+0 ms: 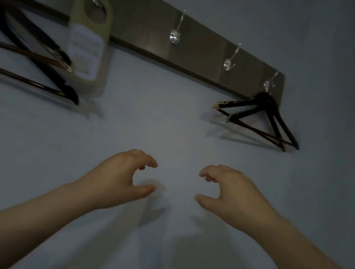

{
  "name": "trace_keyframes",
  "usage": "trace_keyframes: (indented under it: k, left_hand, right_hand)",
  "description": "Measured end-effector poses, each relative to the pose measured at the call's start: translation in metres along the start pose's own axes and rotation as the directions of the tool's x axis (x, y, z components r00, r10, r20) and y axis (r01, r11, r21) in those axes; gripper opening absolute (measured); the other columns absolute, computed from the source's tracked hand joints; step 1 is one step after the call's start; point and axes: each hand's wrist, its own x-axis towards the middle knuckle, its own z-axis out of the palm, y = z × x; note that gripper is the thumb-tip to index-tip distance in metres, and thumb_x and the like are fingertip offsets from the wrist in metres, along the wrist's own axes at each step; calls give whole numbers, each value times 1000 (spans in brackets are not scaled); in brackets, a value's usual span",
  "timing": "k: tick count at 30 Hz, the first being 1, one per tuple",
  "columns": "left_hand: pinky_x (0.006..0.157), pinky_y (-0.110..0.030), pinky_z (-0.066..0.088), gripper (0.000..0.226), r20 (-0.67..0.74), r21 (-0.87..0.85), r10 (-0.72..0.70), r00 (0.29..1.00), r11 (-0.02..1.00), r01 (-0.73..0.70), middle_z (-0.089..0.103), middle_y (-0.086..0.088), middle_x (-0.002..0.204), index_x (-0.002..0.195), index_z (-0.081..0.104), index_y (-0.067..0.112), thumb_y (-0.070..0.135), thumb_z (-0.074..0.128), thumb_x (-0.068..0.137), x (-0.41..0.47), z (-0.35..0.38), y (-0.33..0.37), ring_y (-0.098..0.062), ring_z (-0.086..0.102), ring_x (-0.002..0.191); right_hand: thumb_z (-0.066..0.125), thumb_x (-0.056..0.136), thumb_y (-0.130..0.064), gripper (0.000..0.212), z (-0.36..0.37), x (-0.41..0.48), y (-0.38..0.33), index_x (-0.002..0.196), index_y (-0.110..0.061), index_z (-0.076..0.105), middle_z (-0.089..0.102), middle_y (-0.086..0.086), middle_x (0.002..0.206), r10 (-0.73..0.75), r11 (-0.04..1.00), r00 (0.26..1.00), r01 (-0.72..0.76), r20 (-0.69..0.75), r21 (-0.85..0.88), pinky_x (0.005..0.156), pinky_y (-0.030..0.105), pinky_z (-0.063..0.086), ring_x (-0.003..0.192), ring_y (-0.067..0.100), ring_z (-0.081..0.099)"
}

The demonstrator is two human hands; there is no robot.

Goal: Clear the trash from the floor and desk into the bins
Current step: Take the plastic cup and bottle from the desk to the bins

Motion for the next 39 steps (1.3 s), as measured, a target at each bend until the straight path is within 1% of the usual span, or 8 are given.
trace_keyframes:
  k: [7,10,13,19,24,30,33,39]
  left_hand:
    - [84,-5,40,48,4,261,-226,974,940,217,52,25,119,125,53,38,53,64,80,-100,-82,8,8,51,102]
    - [87,-11,44,47,-24,398,-338,941,860,319,52,23,118,124,53,38,53,63,81,-148,-135,11,6,51,101]
    - [89,-20,47,45,-119,480,-444,888,757,443,53,21,117,122,54,36,50,65,81,-201,-191,17,3,52,100]
    - [88,-15,42,45,-225,633,-552,803,544,551,57,12,116,121,59,28,45,69,79,-313,-302,46,-5,58,103]
    - [90,-20,45,45,-306,707,-638,706,344,618,55,19,117,120,58,34,51,66,79,-428,-410,91,-2,57,103]
    - [85,-17,47,43,-420,717,-730,539,98,690,54,18,113,120,58,34,48,67,80,-558,-519,139,-2,58,99]
    - [84,-7,43,45,-463,711,-738,492,22,703,52,23,114,122,55,38,50,66,80,-605,-558,149,4,54,100]
    - [90,-15,47,46,-531,670,-734,424,-57,740,51,23,117,125,51,38,52,61,82,-676,-612,126,5,51,104]
  right_hand:
    - [60,85,-49,48,31,5,-84,129,-35,48,51,-18,118,-327,916,944,326,-36,232,89,16,37,108,1,49]
    - [59,85,-48,49,36,5,-142,130,-33,47,51,-16,119,-445,842,894,436,-49,317,90,19,39,108,3,49]
    - [59,85,-49,50,33,3,-206,131,-33,47,51,-16,118,-547,752,834,530,-79,391,90,20,41,107,3,50]
    - [59,84,-52,49,5,-24,-360,129,-35,49,52,-19,118,-707,505,671,701,-225,504,89,19,42,107,1,51]
    - [61,83,-52,49,-35,-78,-513,127,-34,50,53,-16,116,-778,270,535,758,-330,593,90,24,46,106,4,54]
    - [62,81,-54,49,-75,-158,-677,125,-35,51,54,-17,115,-804,46,405,773,-436,633,92,27,46,105,3,54]
    - [61,82,-54,49,-84,-183,-744,127,-36,50,54,-17,116,-820,-36,342,770,-459,637,91,25,45,107,2,52]
    - [61,81,-55,49,-77,-197,-852,127,-39,49,53,-21,116,-836,-130,250,775,-488,619,90,19,41,108,0,50]
